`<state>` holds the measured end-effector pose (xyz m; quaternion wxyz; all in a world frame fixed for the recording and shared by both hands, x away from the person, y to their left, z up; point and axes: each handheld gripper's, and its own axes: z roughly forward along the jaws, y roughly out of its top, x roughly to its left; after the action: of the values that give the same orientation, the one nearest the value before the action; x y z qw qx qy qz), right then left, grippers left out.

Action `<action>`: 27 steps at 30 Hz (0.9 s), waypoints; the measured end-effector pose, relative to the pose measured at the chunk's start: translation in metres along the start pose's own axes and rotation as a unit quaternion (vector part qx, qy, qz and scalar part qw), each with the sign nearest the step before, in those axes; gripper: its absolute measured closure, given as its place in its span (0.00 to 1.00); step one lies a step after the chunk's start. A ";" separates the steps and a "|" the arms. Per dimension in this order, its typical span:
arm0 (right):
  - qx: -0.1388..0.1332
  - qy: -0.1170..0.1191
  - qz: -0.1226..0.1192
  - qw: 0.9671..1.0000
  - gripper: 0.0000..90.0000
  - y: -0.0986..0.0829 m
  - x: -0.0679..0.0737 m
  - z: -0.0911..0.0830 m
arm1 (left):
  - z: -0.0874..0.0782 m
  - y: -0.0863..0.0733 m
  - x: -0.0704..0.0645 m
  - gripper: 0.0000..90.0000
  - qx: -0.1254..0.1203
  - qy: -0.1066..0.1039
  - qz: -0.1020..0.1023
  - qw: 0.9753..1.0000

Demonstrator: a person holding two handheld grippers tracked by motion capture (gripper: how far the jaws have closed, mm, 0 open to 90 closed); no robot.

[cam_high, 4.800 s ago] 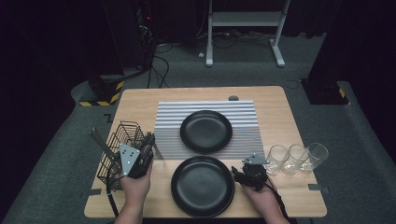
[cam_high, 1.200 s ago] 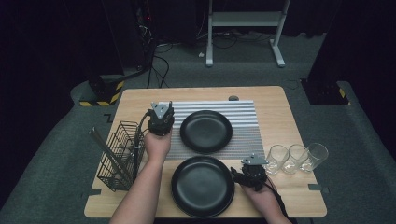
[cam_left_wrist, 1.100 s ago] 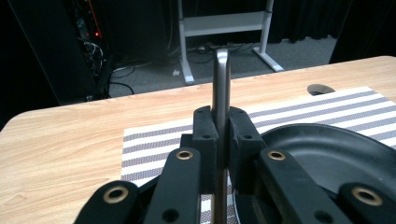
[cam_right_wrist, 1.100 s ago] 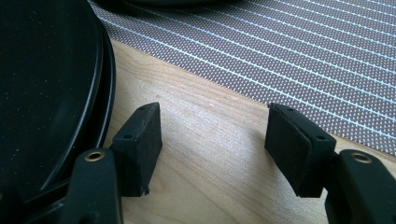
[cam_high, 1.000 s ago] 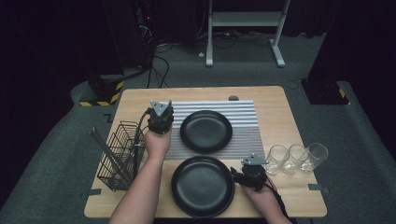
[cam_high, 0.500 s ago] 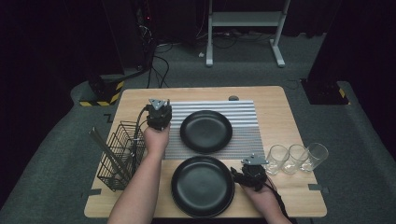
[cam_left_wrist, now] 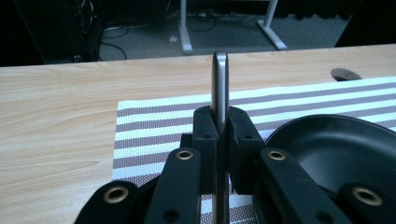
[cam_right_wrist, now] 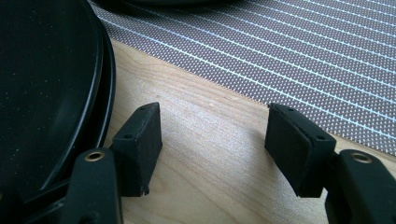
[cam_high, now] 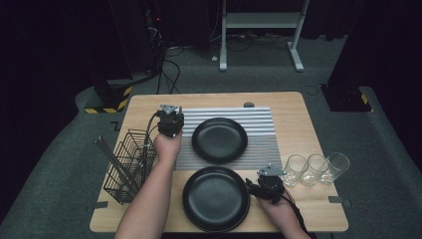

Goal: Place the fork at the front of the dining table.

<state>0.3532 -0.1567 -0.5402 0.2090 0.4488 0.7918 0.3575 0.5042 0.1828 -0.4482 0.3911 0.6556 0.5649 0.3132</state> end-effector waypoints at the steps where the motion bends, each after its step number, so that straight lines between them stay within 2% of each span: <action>1: 0.000 0.000 0.000 1.000 0.40 0.000 0.000 0.000 | 0.001 0.000 0.000 0.92 0.001 0.000 0.000 1.000; 9: 0.000 0.000 0.000 1.000 0.40 0.000 0.000 0.000 | 0.017 0.003 0.000 0.92 0.025 0.004 0.002 1.000; 15: 0.000 0.000 0.000 1.000 0.40 0.000 0.000 0.000 | 0.031 0.001 0.002 0.92 0.040 0.004 -0.013 0.999; 27: 0.000 0.000 0.000 1.000 0.40 0.000 0.000 0.000 | 0.050 -0.008 0.002 0.92 0.069 0.007 -0.025 0.997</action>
<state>0.3532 -0.1566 -0.5402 0.2089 0.4490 0.7918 0.3575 0.5436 0.1773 -0.4804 0.3488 0.6641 0.6044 0.2686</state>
